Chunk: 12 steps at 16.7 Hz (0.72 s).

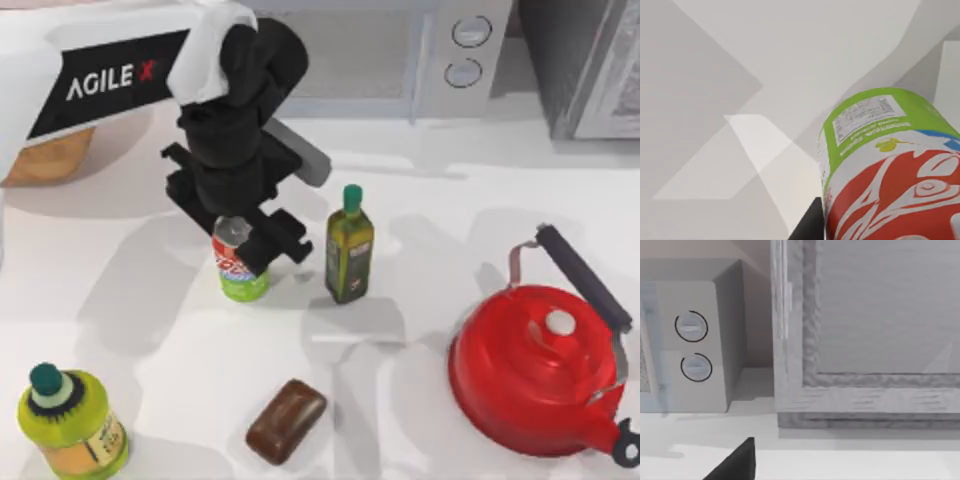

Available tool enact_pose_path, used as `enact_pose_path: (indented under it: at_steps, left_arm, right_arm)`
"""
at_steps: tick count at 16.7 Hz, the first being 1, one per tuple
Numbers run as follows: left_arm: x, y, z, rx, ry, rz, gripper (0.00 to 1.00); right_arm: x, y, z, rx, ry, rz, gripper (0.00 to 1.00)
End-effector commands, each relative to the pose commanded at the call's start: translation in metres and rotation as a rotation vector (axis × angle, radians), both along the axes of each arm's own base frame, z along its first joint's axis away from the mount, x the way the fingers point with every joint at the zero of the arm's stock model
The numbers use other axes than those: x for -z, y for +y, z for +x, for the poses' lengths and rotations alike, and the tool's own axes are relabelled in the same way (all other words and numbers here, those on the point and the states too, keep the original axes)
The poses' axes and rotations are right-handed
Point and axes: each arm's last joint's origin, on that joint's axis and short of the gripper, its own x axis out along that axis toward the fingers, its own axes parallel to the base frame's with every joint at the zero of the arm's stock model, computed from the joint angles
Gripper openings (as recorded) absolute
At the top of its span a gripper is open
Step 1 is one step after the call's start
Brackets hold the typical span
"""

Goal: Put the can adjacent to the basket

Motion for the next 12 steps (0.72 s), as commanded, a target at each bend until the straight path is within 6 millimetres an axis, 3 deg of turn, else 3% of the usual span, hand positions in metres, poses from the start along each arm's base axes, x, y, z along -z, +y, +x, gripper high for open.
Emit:
enact_pose_path:
  at_steps: [4, 6, 9, 12]
  left_arm:
    - [-0.001, 0.001, 0.0, -0.001, -0.001, -0.002, 0.0]
    - [-0.008, 0.014, 0.004, -0.025, -0.007, -0.009, 0.0]
    - [-0.027, 0.062, 0.014, -0.12, -0.025, -0.027, 0.0]
    - [-0.049, 0.127, 0.018, -0.268, -0.049, -0.038, 0.0]
  right_arm:
    - [0.0, 0.0, 0.0, 0.0, 0.0, 0.0, 1.0]
    - [0.0, 0.0, 0.0, 0.0, 0.0, 0.0, 1.0]
    - [0.0, 0.0, 0.0, 0.0, 0.0, 0.0, 1.0]
    - [0.0, 0.0, 0.0, 0.0, 0.0, 0.0, 1.0]
